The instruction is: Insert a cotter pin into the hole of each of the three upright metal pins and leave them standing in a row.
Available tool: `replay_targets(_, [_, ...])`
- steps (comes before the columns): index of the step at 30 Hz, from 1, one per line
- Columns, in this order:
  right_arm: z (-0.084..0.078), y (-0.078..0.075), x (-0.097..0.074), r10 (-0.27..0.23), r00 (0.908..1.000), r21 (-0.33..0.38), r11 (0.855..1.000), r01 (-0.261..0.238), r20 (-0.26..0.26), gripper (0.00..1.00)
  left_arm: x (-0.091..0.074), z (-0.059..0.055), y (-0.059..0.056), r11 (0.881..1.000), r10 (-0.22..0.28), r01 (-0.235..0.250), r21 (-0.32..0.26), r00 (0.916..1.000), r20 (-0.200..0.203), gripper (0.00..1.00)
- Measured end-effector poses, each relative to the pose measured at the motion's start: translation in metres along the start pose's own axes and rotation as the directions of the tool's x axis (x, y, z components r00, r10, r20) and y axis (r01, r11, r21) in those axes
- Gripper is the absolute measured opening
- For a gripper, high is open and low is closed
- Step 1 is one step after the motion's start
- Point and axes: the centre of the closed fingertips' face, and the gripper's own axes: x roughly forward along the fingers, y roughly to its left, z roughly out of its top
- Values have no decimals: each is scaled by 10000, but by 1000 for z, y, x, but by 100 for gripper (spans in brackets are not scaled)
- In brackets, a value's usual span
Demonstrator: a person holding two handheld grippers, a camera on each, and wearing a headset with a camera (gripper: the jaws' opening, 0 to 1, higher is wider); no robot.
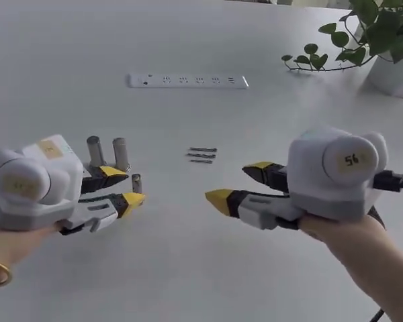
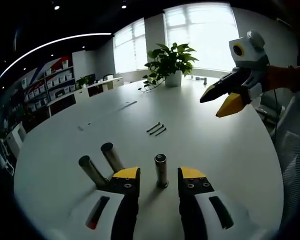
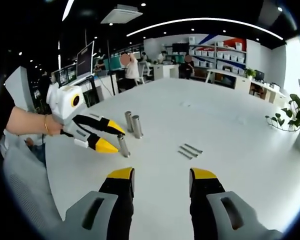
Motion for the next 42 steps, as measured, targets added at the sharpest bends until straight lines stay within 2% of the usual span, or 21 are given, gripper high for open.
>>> replay_targets(2, [1,-4,4,36,9997,-495,9988,-47,-235,35,-3,3,1,9997,196,-196,-115,9998,57,32])
replay_targets(5, [2,-8,10,120,9992,-552,9984,-141,-394,32,-7,5,3,9964,548,-546,-641,9985,9,37])
replay_targets(9, [4,-8,21,628,9950,-654,9955,-679,-771,26,-11,6,4,9906,908,-907,-1025,9959,-36,41])
replay_targets(11, [5,-11,28,686,9931,-762,9942,-760,-954,25,-13,7,2,9867,1040,-1034,-1253,9946,-11,43])
replay_targets(13, [2,-15,34,741,9869,-803,9930,-862,-1433,25,-16,10,3,9801,1297,-1271,-1527,9915,73,44])
replay_targets(18, [3,-24,51,1009,9779,-771,9902,-1166,-1830,21,-23,12,4,9679,1807,-1786,-1770,9835,-42,45])
replay_targets(21, [-1,-28,61,1082,9705,-922,9872,-1305,-2153,18,-27,8,6,9539,2093,-2093,-2150,9776,-232,45])
replay_targets(22, [-5,-31,65,1050,9644,-1115,9845,-1353,-2428,18,-29,6,6,9495,2172,-2185,-2251,9756,-310,45])
replay_targets(24, [-8,-32,70,1065,9594,-1324,9805,-1449,-2612,18,-30,0,5,9433,2248,-2316,-2376,9728,-560,45])
replay_targets(26, [-9,-33,76,1105,9551,-1452,9772,-1548,-2750,17,-31,-2,3,9427,2283,-2363,-2357,9717,-608,45])
replay_targets(28, [-12,-45,91,1084,9497,-1561,9748,-1596,-2937,17,-32,-3,0,9394,2262,-2339,-2508,9723,-598,44])
replay_targets(32, [-17,-45,98,1163,9383,-1614,9710,-1764,-3257,15,-34,-1,-3,9350,2314,-2355,-2653,9717,-473,41])
replay_targets(34, [-21,-51,108,1228,9312,-1579,9698,-1861,-3432,15,-34,1,-6,9361,2287,-2307,-2654,9727,-390,41])
replay_targets(38, [-25,-53,111,1187,9193,-1792,9638,-1976,-3753,13,-34,3,-12,9408,2200,-2225,-2559,9747,-386,41])
replay_targets(41, [-30,-55,109,1152,9034,-1940,9581,-2108,-4130,13,-34,3,-16,9444,2093,-2133,-2502,9769,-429,41])
replay_targets(42, [-28,-56,110,1179,9034,-1980,9563,-2151,-4123,12,-33,2,-17,9458,2069,-2119,-2460,9773,-462,41])
